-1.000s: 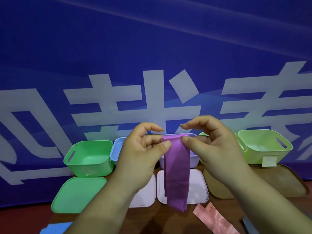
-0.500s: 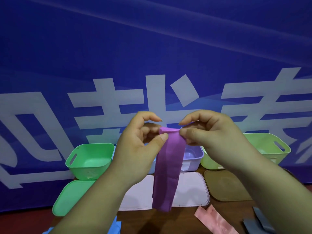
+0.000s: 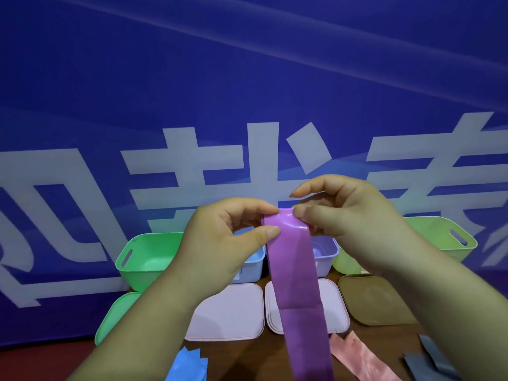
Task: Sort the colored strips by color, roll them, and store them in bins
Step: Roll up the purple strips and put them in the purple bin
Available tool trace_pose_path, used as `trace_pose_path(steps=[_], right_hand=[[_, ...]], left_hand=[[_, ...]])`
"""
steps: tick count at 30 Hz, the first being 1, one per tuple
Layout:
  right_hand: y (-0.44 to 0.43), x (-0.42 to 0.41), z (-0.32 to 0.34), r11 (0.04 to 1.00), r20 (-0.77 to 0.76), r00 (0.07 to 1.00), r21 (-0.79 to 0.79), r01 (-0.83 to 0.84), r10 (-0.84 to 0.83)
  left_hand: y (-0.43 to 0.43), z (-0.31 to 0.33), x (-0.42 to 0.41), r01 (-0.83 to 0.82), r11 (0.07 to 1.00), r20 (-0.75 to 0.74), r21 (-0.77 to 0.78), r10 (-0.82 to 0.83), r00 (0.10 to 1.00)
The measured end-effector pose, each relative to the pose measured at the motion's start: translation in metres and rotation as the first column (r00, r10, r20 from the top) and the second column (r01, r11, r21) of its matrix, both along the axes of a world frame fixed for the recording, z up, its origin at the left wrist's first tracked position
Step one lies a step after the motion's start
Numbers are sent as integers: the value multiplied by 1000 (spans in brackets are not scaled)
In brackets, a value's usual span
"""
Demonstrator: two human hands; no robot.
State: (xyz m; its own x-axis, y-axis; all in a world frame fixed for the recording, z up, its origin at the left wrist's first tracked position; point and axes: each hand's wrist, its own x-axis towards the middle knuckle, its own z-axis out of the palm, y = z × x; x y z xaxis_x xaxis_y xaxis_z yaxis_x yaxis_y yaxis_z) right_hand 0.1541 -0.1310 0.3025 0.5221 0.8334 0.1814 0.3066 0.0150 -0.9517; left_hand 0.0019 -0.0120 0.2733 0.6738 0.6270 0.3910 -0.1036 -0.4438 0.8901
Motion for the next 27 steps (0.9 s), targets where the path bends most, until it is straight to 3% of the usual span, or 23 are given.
trace_pose_path(steps=[5, 11, 17, 27], right_hand=[[1, -8, -2, 1000, 317, 948, -13, 6, -1], [3, -15, -3, 1000, 464, 886, -15, -5, 11], [5, -19, -3, 999, 497, 866, -14, -48, 49], [13, -17, -3, 996, 304, 951, -69, -47, 66]], left_hand=[[6, 7, -8, 24, 991, -14, -131, -26, 1000], [11, 14, -13, 13, 989, -47, -150, -21, 999], [19, 18, -18, 18, 980, -51, -199, -29, 998], [23, 16, -18, 44, 987, -51, -156, -53, 997]])
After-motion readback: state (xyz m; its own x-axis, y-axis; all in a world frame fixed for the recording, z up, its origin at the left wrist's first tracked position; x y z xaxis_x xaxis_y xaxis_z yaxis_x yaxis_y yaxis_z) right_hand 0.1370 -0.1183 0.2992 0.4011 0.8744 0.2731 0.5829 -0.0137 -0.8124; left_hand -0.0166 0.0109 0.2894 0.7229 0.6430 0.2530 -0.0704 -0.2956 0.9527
